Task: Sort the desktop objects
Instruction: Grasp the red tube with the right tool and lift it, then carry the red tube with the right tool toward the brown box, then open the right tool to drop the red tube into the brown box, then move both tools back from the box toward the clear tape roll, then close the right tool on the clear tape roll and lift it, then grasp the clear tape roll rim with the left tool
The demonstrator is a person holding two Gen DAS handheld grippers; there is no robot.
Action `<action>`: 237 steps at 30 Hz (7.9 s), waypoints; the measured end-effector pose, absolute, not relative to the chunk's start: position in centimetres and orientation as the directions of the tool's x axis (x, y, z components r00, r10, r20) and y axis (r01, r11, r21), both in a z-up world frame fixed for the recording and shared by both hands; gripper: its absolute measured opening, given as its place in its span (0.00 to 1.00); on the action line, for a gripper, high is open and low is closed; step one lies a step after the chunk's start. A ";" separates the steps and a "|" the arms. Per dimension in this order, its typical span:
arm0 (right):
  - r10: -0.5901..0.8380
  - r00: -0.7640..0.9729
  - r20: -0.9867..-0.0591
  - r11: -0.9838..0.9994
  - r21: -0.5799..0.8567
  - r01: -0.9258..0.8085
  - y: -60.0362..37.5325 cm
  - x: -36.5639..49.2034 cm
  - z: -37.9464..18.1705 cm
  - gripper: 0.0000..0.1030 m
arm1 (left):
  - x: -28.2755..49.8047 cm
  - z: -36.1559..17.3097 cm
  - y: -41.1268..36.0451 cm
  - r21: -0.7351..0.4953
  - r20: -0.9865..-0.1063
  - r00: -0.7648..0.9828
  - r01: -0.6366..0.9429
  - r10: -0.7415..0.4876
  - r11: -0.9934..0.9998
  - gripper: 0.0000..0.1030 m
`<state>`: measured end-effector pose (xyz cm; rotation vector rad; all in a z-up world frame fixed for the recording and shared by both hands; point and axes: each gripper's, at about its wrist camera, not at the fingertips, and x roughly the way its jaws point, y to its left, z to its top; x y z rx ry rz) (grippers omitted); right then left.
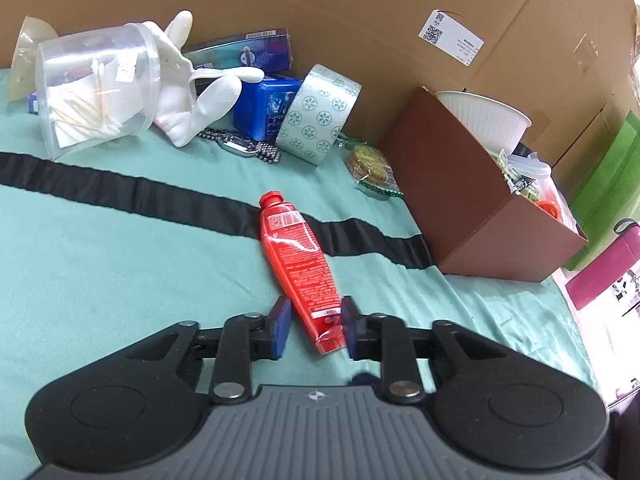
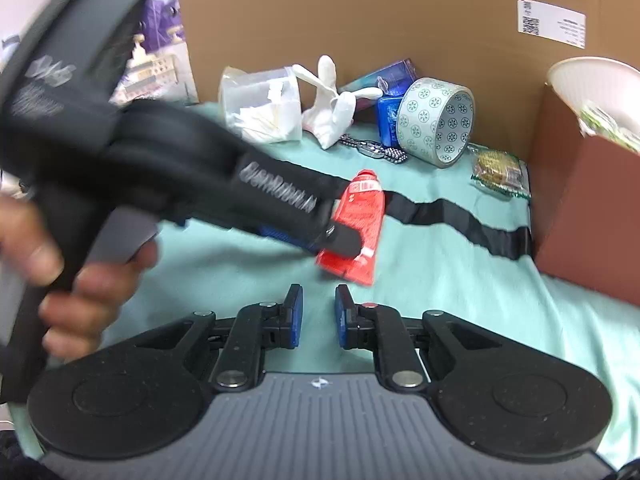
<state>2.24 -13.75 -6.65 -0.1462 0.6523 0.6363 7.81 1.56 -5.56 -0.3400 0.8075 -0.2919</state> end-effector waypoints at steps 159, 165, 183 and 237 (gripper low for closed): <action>0.422 0.777 -0.467 0.887 0.036 -0.460 -12.6 10.7 -2.4 0.78 | 13.9 0.5 0.3 -0.216 -0.541 0.789 0.204 -0.291 0.955 0.77; 0.380 0.801 -0.462 0.902 -0.006 -0.431 -11.3 13.6 -3.3 0.75 | 16.6 0.4 0.2 -0.188 -0.558 0.770 0.246 -0.310 0.951 0.70; 0.392 0.774 -0.498 0.887 -0.018 -0.461 -9.6 18.5 -5.2 0.26 | 19.9 -1.1 0.1 -0.193 -0.602 0.718 0.294 -0.350 0.936 0.49; 0.463 0.656 -0.596 0.799 -0.041 -0.600 -13.5 0.0 -4.1 0.20 | 1.8 -4.2 5.5 -0.309 -0.677 0.686 0.064 -0.266 0.949 0.33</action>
